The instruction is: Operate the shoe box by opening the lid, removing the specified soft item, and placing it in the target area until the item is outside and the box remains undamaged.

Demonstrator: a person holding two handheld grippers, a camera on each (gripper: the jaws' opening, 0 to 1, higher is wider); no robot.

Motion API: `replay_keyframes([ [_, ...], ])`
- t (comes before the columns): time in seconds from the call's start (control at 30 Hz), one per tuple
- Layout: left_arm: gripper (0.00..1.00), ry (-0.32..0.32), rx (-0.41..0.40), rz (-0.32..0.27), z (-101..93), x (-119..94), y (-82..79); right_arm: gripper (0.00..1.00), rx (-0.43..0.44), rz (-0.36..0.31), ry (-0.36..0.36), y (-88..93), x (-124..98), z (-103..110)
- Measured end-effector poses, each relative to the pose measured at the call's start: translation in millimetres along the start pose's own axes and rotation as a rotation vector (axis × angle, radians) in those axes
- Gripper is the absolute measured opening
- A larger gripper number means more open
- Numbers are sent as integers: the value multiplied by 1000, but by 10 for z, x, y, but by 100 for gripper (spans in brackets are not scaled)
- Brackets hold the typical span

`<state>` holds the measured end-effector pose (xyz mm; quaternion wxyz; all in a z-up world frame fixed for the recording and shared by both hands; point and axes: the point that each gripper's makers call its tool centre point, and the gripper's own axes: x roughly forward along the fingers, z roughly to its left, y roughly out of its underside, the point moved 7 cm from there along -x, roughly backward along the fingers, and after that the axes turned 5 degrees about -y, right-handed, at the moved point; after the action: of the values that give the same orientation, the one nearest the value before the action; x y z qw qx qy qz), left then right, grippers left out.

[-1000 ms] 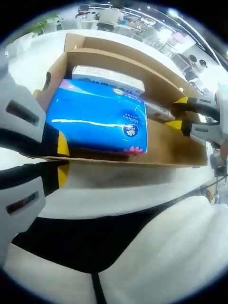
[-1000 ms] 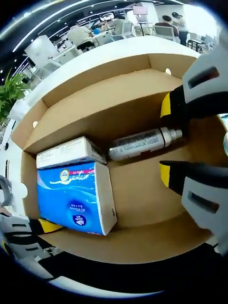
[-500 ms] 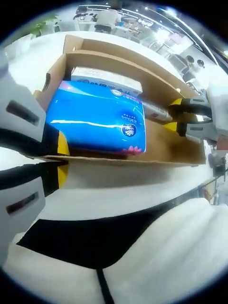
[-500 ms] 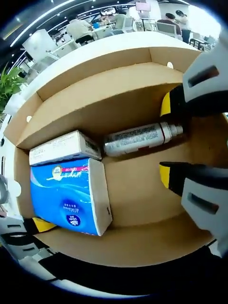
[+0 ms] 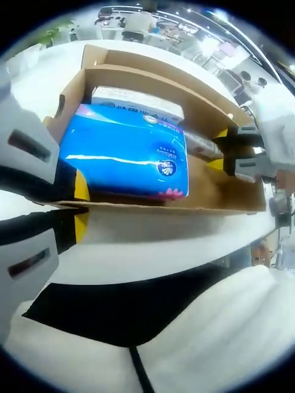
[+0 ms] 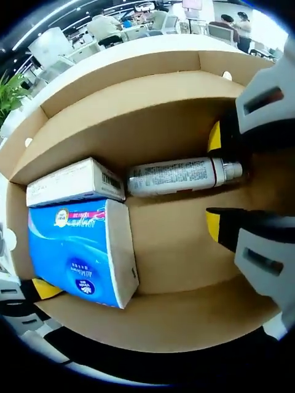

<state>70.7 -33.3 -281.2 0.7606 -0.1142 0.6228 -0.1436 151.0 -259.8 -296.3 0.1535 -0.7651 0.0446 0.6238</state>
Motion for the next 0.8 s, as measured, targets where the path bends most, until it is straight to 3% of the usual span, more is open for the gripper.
replay_keyframes([
  [0.13,3,-3,-2,-1,-1,2,0,31,9,7,-10,25,31,4],
  [0.23,3,-5,-3,-2,-1,3,0,21,24,22,-13,34,18,30],
  [0.37,3,-3,1,-5,-1,2,0,19,66,52,8,64,-22,22],
  [0.43,3,-2,4,-6,-1,-1,-3,19,146,20,-41,62,-29,92],
  [0.53,3,5,2,-4,6,1,-5,19,157,14,-33,71,-43,117],
  [0.67,3,1,-1,-2,5,2,-8,19,261,-7,-49,73,-58,204],
  [0.73,3,-1,-3,-4,5,3,-8,19,312,27,-25,115,-67,209],
  [0.8,3,0,-4,-3,6,4,-10,19,349,0,-40,83,-70,244],
])
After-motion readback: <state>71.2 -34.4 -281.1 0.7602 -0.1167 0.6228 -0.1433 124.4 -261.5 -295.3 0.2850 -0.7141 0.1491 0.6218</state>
